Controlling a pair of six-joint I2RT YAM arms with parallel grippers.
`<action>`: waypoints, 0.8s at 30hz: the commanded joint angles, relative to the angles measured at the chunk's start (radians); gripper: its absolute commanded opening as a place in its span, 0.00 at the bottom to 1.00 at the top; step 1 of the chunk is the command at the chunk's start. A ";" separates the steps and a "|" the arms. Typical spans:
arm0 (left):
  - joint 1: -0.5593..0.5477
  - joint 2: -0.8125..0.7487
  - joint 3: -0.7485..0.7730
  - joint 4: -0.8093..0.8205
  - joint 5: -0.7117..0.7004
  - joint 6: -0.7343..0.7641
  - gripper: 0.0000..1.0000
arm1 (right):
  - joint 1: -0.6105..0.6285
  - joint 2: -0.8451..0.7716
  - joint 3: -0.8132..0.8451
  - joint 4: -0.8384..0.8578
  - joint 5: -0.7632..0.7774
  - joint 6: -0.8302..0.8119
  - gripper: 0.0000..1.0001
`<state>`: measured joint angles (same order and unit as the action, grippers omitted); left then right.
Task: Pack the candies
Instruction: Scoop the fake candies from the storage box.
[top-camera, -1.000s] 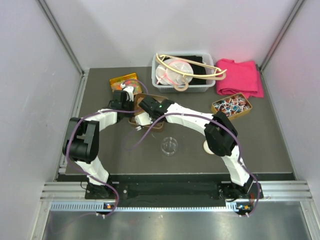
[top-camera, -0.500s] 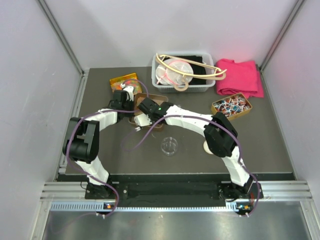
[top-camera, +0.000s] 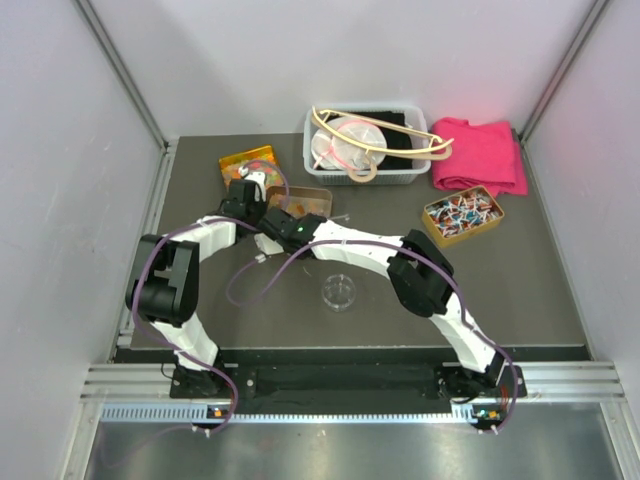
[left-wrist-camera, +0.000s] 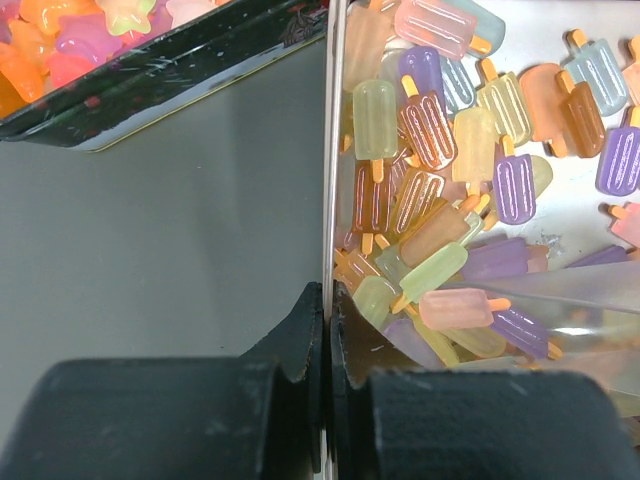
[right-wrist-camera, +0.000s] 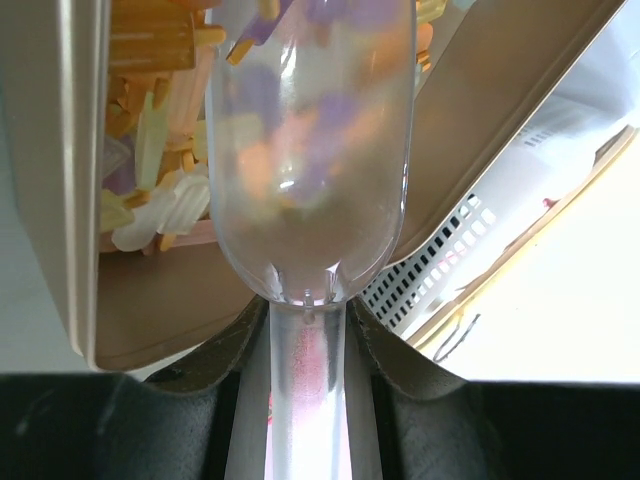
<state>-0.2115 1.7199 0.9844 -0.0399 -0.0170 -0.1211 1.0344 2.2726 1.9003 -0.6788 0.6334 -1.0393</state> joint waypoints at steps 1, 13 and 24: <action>-0.026 -0.071 0.083 0.120 0.065 -0.081 0.00 | 0.049 0.015 0.040 0.012 -0.008 0.062 0.00; -0.031 -0.097 0.057 0.156 0.095 -0.091 0.00 | 0.067 0.116 0.115 -0.010 -0.003 0.151 0.00; -0.031 -0.100 0.051 0.164 0.091 -0.081 0.00 | 0.070 0.084 0.100 -0.079 -0.230 0.284 0.00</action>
<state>-0.2070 1.7191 0.9855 -0.0578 -0.0227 -0.1444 1.0512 2.3524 1.9972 -0.7193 0.6121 -0.8356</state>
